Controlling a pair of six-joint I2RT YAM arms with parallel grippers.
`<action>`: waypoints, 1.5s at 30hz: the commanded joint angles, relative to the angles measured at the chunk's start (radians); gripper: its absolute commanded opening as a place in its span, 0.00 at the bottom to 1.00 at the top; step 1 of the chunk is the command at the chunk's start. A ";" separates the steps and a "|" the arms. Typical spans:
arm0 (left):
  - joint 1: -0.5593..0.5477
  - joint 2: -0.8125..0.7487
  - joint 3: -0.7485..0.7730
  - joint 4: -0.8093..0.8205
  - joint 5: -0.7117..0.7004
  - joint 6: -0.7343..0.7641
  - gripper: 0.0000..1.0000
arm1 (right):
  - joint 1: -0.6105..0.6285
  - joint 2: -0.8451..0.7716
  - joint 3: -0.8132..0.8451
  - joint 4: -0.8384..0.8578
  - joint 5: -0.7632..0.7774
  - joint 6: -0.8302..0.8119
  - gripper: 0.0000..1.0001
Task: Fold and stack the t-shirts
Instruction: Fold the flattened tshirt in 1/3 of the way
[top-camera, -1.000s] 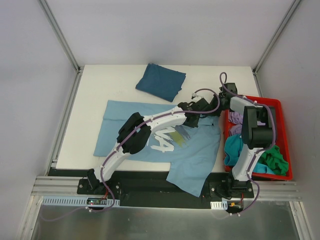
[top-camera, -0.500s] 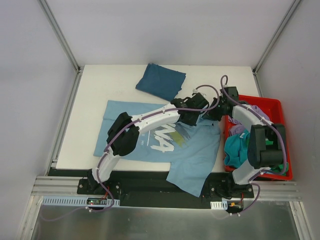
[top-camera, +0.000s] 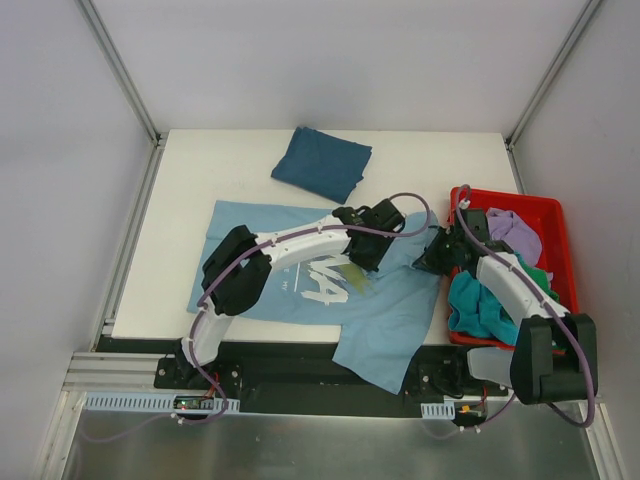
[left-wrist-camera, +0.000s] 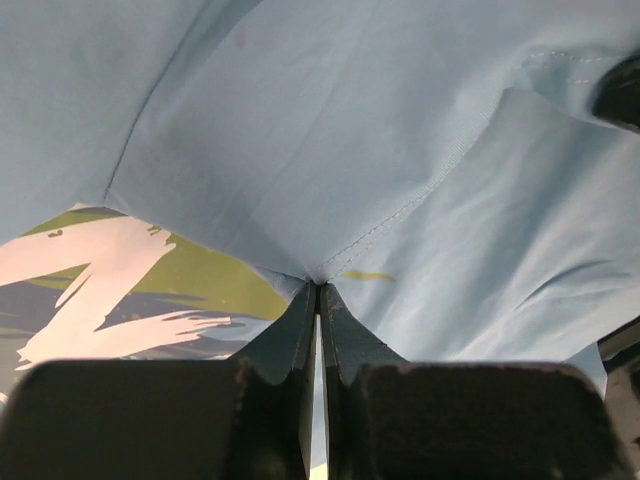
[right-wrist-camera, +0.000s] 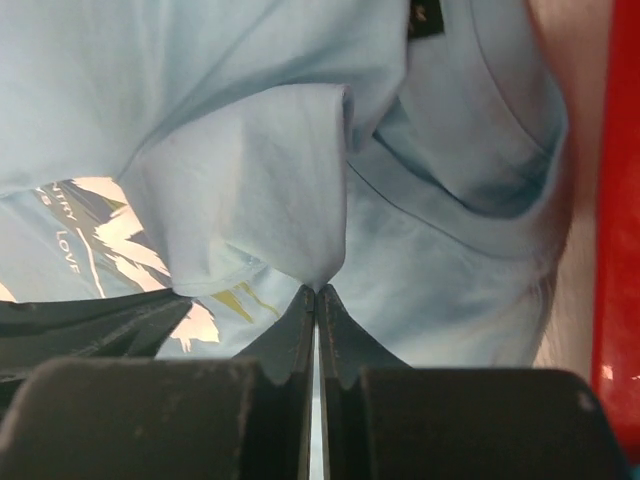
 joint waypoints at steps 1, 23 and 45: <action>-0.002 -0.096 -0.035 0.011 0.069 0.062 0.00 | 0.007 -0.097 -0.039 -0.061 0.057 0.012 0.02; 0.000 -0.245 -0.124 0.011 0.153 0.143 0.99 | 0.008 -0.246 0.004 -0.159 -0.023 -0.089 0.66; 0.767 -0.090 -0.213 0.066 0.139 -0.035 0.99 | 0.088 0.562 0.556 -0.161 0.092 -0.190 0.96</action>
